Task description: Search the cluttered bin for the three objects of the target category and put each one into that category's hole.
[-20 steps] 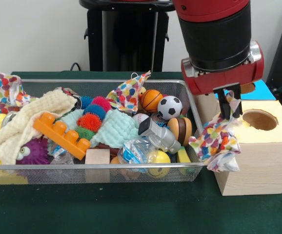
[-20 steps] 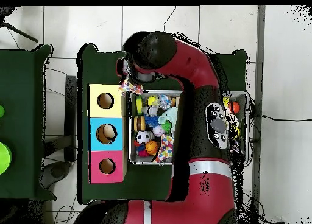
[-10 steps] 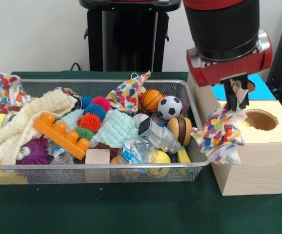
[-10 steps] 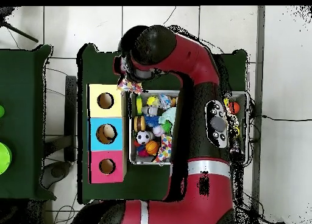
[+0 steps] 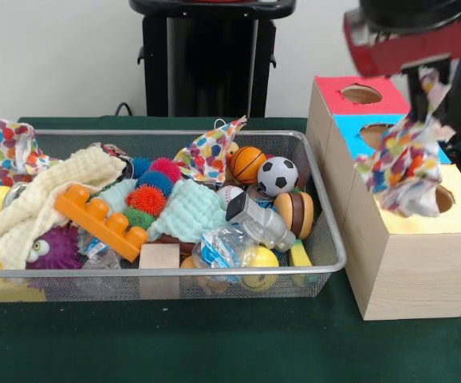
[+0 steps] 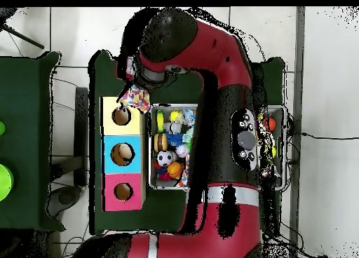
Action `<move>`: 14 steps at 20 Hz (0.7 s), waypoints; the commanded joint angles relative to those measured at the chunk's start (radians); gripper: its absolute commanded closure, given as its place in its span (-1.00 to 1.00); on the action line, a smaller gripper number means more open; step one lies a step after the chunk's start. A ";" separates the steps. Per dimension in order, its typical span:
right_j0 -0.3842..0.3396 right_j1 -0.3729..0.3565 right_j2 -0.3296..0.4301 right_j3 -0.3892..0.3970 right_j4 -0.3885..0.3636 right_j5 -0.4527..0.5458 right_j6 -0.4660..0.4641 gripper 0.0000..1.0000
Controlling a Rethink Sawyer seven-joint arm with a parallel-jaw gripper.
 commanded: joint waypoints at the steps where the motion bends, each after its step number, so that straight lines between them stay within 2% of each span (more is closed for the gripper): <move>1: 0.014 -0.034 0.005 -0.032 0.034 0.138 0.355 1.00; 3: 0.011 -0.057 0.006 0.005 0.037 0.122 0.340 1.00; 10: -0.014 -0.139 0.010 0.255 0.049 -0.061 0.216 1.00; 14: -0.019 -0.154 0.014 0.304 0.046 -0.104 0.184 1.00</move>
